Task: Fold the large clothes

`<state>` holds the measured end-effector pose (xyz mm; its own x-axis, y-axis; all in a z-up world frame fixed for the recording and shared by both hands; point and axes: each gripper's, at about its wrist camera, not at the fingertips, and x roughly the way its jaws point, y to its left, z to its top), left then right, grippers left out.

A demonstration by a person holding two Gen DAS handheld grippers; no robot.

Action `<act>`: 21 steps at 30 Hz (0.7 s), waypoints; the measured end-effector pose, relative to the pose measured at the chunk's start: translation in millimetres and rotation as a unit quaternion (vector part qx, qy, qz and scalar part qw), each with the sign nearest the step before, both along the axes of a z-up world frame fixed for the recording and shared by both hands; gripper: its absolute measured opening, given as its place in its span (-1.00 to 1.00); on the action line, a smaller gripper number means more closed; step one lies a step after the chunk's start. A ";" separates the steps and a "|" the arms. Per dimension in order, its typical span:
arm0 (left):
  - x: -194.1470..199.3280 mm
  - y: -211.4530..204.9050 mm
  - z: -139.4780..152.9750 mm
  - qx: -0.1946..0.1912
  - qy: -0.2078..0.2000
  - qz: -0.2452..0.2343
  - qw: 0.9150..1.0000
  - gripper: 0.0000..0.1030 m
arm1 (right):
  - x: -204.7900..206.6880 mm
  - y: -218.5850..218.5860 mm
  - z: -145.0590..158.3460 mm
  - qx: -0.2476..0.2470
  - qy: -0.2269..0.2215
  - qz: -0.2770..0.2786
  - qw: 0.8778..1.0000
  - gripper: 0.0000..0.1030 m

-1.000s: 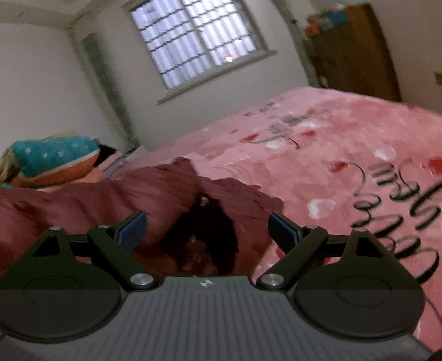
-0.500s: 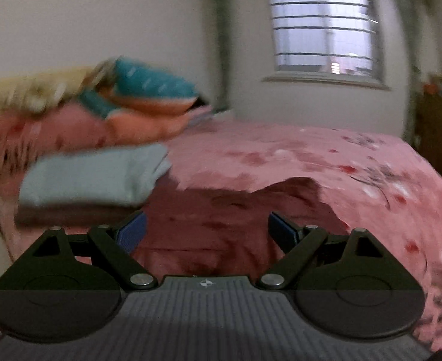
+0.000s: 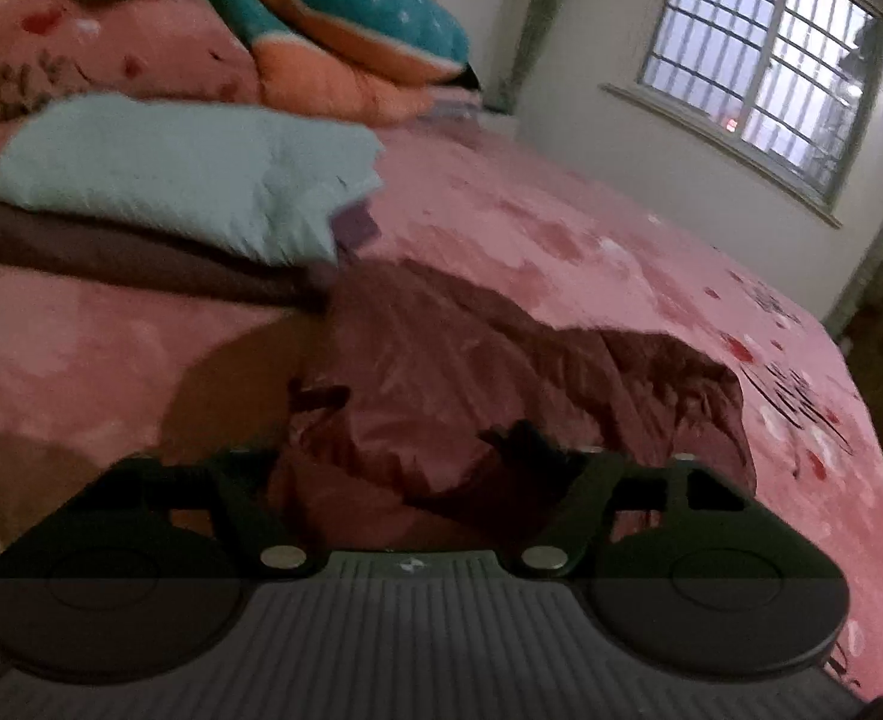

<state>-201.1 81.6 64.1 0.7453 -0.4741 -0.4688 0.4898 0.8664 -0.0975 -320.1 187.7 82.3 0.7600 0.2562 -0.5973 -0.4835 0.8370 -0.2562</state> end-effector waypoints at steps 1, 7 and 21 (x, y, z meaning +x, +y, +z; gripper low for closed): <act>-0.1 1.1 0.1 -0.001 0.002 0.001 1.000 -0.93 | 1.4 -1.7 -4.2 0.003 0.002 -0.010 1.000 0.39; 3.0 7.7 -3.8 -0.003 0.010 0.007 1.000 -0.78 | -3.4 -24.9 -7.4 0.093 -0.006 -0.071 0.993 -0.35; -0.3 13.9 -0.8 0.022 0.001 0.038 0.999 0.42 | -40.6 -154.8 12.4 0.354 -0.106 -0.240 0.898 -0.67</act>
<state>-201.4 95.4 63.3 0.7765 -0.3957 -0.4903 0.4230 0.9041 -0.0597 -360.6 32.9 94.7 0.9618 0.1274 -0.2423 -0.0275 0.9257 0.3773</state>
